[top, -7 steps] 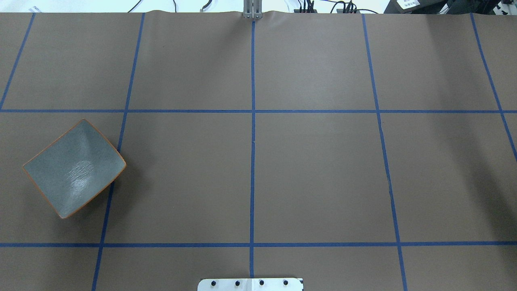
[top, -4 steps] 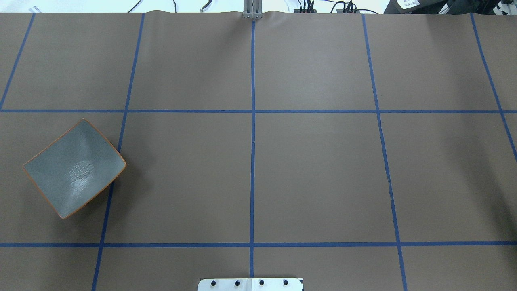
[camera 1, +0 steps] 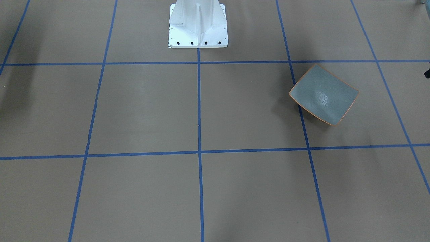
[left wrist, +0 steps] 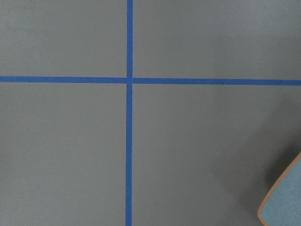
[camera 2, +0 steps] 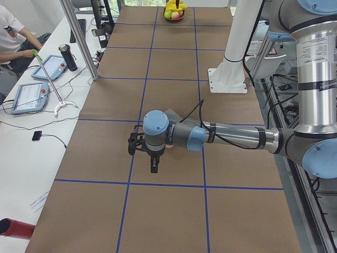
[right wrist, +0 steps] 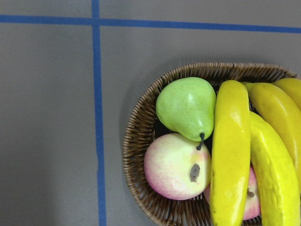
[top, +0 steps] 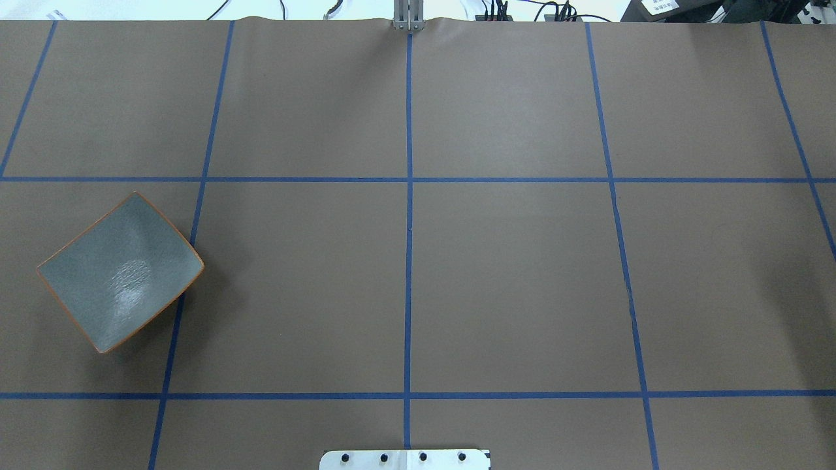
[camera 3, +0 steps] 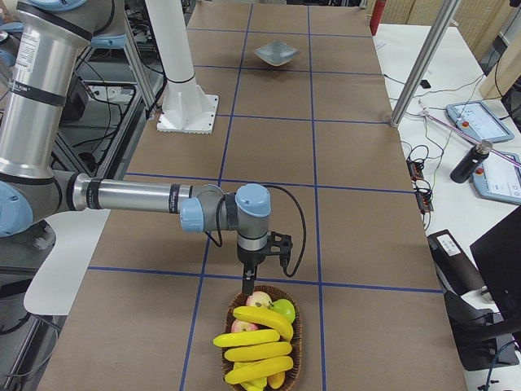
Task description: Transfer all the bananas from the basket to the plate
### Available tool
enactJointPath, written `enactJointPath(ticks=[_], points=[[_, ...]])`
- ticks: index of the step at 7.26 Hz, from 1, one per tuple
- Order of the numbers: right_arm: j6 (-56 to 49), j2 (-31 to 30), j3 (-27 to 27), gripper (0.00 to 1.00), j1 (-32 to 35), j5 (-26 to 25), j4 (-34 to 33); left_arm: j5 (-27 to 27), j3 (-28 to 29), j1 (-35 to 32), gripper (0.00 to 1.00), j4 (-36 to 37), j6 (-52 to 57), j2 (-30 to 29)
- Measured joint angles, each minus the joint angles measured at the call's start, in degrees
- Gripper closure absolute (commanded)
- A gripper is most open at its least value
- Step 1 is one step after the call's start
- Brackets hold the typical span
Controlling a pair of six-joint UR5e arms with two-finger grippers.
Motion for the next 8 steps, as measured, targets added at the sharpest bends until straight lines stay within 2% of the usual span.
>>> enactJointPath(ticks=[2, 6, 8], points=[[-0.39, -0.05, -2.95, 0.1, -0.06, -0.4, 0.38, -0.06, -0.2, -0.05, 0.0, -0.02, 0.07, 0.05], [-0.57, 0.14, -5.77, 0.1, -0.16, -0.61, 0.95, -0.13, -0.31, -0.09, 0.0, -0.06, 0.08, 0.05], [-0.46, 0.39, -8.72, 0.13, -0.23, -2.11, 4.29, -0.16, -0.34, -0.09, 0.0, -0.05, 0.08, 0.05]])
